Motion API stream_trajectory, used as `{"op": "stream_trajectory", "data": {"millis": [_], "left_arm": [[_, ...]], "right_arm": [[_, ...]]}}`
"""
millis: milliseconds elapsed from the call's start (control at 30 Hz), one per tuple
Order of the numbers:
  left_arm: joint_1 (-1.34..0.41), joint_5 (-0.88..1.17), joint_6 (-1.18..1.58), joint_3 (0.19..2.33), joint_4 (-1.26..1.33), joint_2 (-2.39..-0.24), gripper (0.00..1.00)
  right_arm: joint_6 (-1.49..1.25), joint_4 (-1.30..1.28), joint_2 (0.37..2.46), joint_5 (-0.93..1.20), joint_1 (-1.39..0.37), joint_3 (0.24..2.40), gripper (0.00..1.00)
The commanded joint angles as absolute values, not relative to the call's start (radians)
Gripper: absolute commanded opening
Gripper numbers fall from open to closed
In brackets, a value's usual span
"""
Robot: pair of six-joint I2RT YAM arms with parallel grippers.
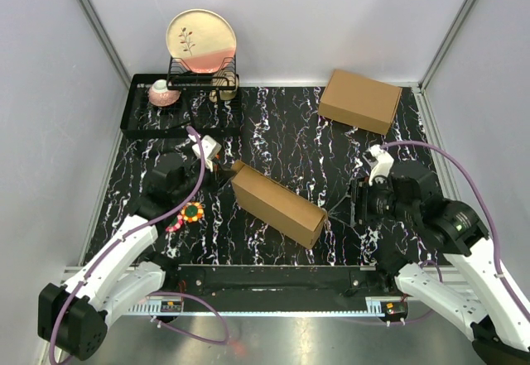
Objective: Fold the paper box
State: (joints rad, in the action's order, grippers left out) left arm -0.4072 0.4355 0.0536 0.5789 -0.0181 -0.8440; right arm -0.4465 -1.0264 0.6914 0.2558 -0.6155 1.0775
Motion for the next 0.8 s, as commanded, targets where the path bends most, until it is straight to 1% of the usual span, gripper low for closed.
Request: {"op": "stream_trajectory", "data": {"millis": [0,133,400,500,533,667,733,767], "left_arm": [[-0.411,0.410,0.067,0.586,0.023,-0.825,0.06],[-0.411,0.405,0.069,0.587,0.021,-0.828,0.06],[-0.411,0.397,0.067,0.591,0.021,-0.833,0.06],[-0.411,0.399,0.069,0.589,0.021,-0.833,0.06],[-0.411,0.397,0.069,0.591,0.021,-0.830,0.06],[-0.411,0.399,0.072,0.594,0.020,-0.827,0.06],[-0.413,0.402,0.078,0.595,0.018,-0.827,0.06],[-0.413,0.405,0.081,0.598,0.020,-0.827,0.06]], "right_arm": [[-0.459,-0.954,0.721,0.314,-0.632,1.083,0.63],[-0.440,-0.974,0.750,0.266,-0.658,1.104,0.64],[-0.440,-1.006,0.819,0.135,-0.756,1.065,0.62],[-0.454,-0.983,0.819,0.104,-0.773,1.034,0.57],[-0.457,-0.973,0.818,0.094,-0.781,1.022,0.52],[-0.472,-0.943,0.805,0.046,-0.787,0.997,0.42],[-0.479,-0.931,0.799,0.032,-0.787,0.989,0.38],[-0.482,-0.927,0.799,0.019,-0.788,0.988,0.33]]}}
